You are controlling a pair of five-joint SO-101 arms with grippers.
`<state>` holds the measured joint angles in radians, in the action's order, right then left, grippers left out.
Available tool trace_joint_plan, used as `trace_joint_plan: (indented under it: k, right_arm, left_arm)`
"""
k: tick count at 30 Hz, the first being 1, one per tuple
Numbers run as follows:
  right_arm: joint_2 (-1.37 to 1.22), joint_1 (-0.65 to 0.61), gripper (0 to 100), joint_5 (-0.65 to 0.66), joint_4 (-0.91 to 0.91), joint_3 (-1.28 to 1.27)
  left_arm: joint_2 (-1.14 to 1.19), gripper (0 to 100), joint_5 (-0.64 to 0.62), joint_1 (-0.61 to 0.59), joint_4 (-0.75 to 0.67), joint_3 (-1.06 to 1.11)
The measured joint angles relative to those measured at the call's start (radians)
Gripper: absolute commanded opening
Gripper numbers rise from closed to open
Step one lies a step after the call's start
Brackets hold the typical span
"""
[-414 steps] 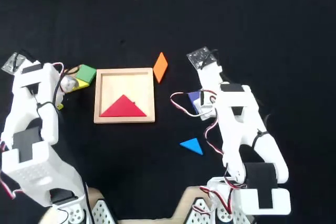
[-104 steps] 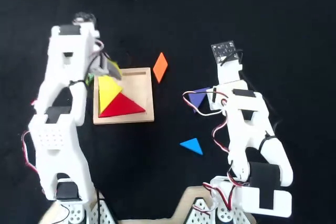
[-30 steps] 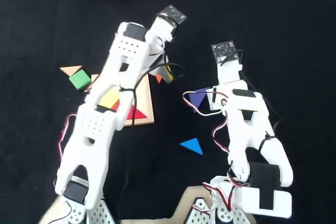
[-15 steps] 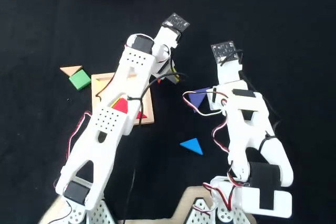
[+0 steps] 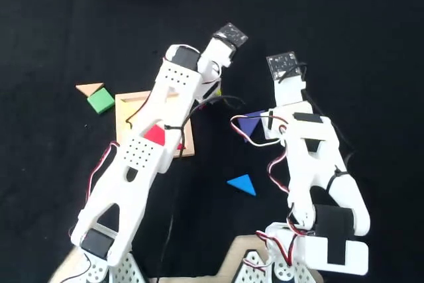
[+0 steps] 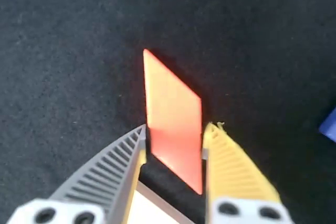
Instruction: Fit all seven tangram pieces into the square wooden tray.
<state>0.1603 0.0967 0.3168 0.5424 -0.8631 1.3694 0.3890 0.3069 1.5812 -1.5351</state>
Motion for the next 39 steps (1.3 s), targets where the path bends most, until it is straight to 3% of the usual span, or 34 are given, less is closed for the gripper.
trace_joint_plan:
  k: [10,13,14,21,28,35,39]
  right_arm:
    - [0.0,0.0,1.1,0.0,0.0,0.0]
    - [0.0,0.0,1.1,0.0,0.0,0.0]
    - [0.0,0.0,1.1,0.0,0.0,0.0]
    - [0.0,0.0,1.1,0.0,0.0,0.0]
    - [0.0,0.0,1.1,0.0,0.0,0.0]
    - [0.0,0.0,1.1,0.0,0.0,0.0]
    - [0.0,0.0,1.1,0.0,0.0,-0.003]
  left_arm:
    - [0.0,11,0.0,0.005,0.044,-0.012]
    - [0.0,2,0.0,0.02,0.132,-0.06]
    - [0.0,3,-0.008,0.026,0.146,-0.072]
    - [-0.201,5,-0.236,0.043,0.173,-0.02]
    - [-0.608,5,-0.465,0.044,0.175,0.313]
    - [-1.048,5,-0.893,-0.031,0.173,0.815]
    - [-1.22,5,-0.959,-0.069,0.083,1.071]
